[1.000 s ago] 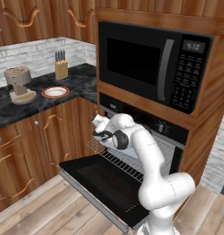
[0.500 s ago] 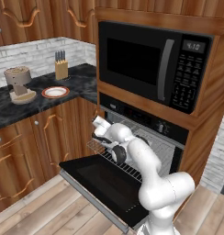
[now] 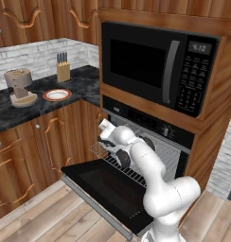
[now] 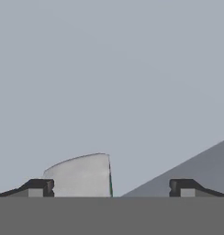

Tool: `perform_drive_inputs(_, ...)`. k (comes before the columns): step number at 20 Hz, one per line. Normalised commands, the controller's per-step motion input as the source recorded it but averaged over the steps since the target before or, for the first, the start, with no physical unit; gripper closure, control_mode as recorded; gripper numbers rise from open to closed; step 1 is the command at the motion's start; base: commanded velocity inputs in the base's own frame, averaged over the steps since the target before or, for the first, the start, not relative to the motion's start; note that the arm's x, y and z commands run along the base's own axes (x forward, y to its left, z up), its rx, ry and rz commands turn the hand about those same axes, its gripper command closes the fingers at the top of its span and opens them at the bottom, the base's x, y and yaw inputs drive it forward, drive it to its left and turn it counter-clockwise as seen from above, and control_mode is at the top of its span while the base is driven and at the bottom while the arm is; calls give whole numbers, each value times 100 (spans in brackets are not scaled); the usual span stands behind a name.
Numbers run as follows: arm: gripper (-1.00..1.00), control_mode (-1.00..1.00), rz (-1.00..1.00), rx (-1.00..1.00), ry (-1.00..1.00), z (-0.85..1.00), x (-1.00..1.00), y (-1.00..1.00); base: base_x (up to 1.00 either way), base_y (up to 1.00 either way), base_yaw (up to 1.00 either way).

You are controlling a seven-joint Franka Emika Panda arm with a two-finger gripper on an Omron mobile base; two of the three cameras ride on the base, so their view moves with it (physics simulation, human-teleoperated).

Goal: Take the baked cake out of the oven and place it on the plate for cooling. Then close the oven door.

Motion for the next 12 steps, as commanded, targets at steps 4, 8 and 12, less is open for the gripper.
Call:
perform_drive_inputs(4, -100, -100, 4, 4, 2, 0, -13, -11, 0, 0, 0)
perform_drive_inputs(8, -100, -100, 5, 3, 0, 0, -37, -4, 0, 0, 0)
perform_drive_inputs(12, -100, -100, 5, 2, 0, 0, -47, -3, 0, 0, 0)
